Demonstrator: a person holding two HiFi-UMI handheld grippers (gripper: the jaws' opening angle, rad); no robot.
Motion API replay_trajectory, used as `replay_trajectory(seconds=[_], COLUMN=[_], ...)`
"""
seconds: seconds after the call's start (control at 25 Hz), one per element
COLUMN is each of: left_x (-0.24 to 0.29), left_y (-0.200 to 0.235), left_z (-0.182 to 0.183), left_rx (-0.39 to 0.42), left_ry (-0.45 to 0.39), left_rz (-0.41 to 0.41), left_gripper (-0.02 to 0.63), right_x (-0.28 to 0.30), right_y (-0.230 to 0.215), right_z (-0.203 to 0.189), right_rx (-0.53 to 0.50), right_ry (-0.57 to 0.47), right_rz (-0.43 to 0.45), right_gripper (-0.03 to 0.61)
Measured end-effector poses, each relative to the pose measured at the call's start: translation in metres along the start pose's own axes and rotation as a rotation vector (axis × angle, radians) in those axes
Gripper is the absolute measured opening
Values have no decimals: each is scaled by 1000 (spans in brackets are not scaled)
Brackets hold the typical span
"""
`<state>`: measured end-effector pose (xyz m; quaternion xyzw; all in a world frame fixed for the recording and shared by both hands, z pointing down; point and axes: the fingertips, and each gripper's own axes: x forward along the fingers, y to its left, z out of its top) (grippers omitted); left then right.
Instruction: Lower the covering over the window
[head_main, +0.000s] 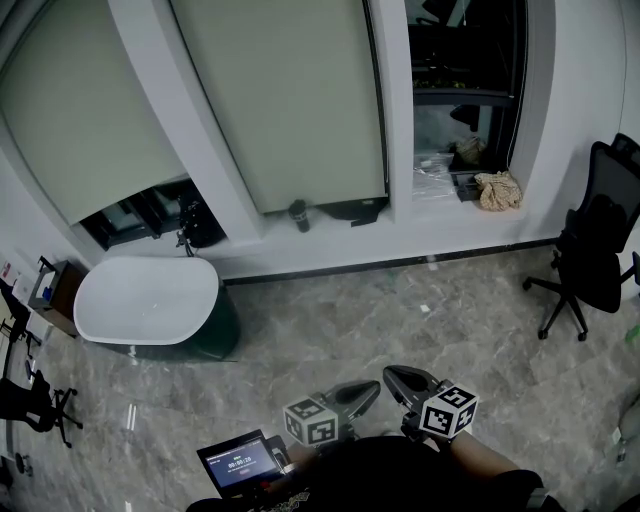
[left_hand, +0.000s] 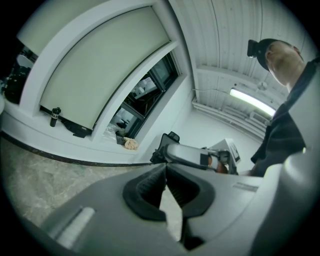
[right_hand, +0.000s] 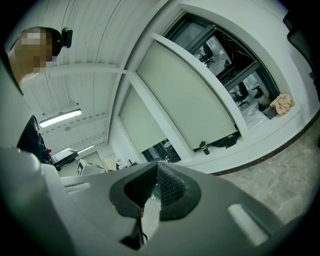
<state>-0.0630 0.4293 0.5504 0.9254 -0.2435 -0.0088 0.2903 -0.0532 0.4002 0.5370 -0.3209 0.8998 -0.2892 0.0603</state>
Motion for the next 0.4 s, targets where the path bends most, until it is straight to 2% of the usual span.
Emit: replay_trajectory(seconds=[0.4], left_x=[5], left_y=[1], left_z=[3], left_rx=[-1], left_ry=[-7], left_rz=[6], left_gripper=[0], right_x=[-1], right_y=[-4], right_z=[4], right_rx=[-8], right_ry=[4], right_rz=[3], right_gripper=[8])
